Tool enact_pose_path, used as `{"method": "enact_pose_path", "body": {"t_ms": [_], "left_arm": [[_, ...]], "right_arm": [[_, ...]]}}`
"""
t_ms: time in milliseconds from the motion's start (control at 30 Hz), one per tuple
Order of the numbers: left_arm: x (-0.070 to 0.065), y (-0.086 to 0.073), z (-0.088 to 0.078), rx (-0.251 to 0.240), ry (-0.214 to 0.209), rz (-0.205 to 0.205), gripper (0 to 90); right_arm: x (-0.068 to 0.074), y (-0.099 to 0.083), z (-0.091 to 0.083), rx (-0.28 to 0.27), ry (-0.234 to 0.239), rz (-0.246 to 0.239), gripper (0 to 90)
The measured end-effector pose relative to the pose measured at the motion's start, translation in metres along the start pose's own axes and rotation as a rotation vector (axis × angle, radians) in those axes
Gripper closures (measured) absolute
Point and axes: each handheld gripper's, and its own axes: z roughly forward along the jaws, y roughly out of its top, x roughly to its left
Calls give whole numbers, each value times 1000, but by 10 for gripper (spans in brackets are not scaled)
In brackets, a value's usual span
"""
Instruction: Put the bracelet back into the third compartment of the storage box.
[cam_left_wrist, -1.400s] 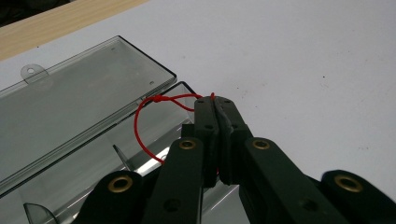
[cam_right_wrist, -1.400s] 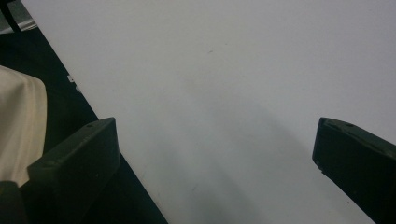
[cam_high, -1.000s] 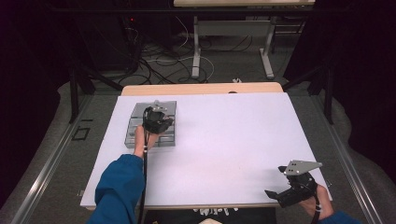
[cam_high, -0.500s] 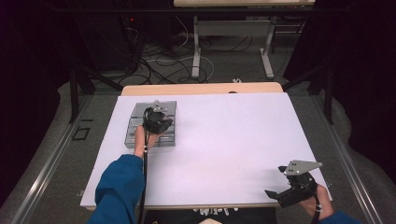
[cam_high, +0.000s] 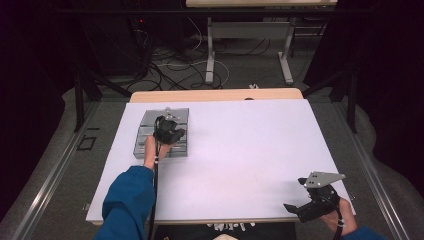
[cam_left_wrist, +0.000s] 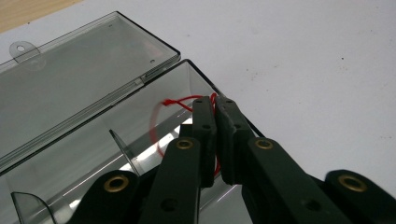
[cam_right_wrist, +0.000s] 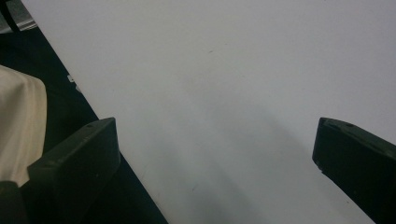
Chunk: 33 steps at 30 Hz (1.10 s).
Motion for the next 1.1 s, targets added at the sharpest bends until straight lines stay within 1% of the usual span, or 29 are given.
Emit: {"method": "enact_pose_path", "body": {"t_ms": [67,167,233,333,367,433,467,500,533,567,600,633,700,733,767,833,867,900,933,967,1100], "left_arm": [[0,0,-1,4,1,-2,838],[0,0,-2,-6,0,-2,784],[0,1,-3,-1,6,-1,748],[0,1,-4,-3,12,3,670],[-1,2,-5,-3,24,8,630],[-4,3,-6,4,45,10,518],[-5,3,-7,8,47,7,475],[-6,3,-9,7,50,2,436],[-6,3,-10,-3,47,2,405],[-6,4,-13,2,44,-1,376],[-7,4,-14,-8,45,-5,344],[-8,4,-16,-6,45,-4,313],[-9,4,-21,-12,45,-4,262],[-10,3,-23,-16,44,-8,236],[-11,3,-25,-18,41,-13,214],[-14,1,-30,-16,35,-9,171],[-16,0,-33,-16,35,-9,162],[-17,-1,-35,-20,33,2,157],[-20,-2,-37,-18,31,1,149],[-22,-4,-38,-21,31,5,136],[-30,-9,-46,-13,22,16,70]], "right_arm": [[0,0,0,-6,-6,2,3],[0,0,0,-4,-5,0,3],[1,0,0,-5,-6,2,3],[1,0,0,-4,-2,2,4],[1,0,0,-6,-6,3,3],[1,0,0,0,0,1,4],[1,0,-1,5,-2,1,4],[0,0,0,-1,-4,2,3],[1,0,-1,-3,-8,13,4],[1,0,0,-9,-10,11,4],[1,0,0,-10,-10,5,3],[1,0,0,-9,-8,1,4],[2,0,-1,-7,-14,18,4],[2,0,-1,-5,-11,19,4],[2,0,0,-7,-12,14,3],[2,0,-1,-6,-9,15,3],[1,0,-1,-6,-12,5,4],[1,0,0,-9,-7,7,3],[1,0,-1,-10,-5,3,3],[2,0,-1,-8,-8,12,4],[2,0,-2,0,-5,11,4]]}}
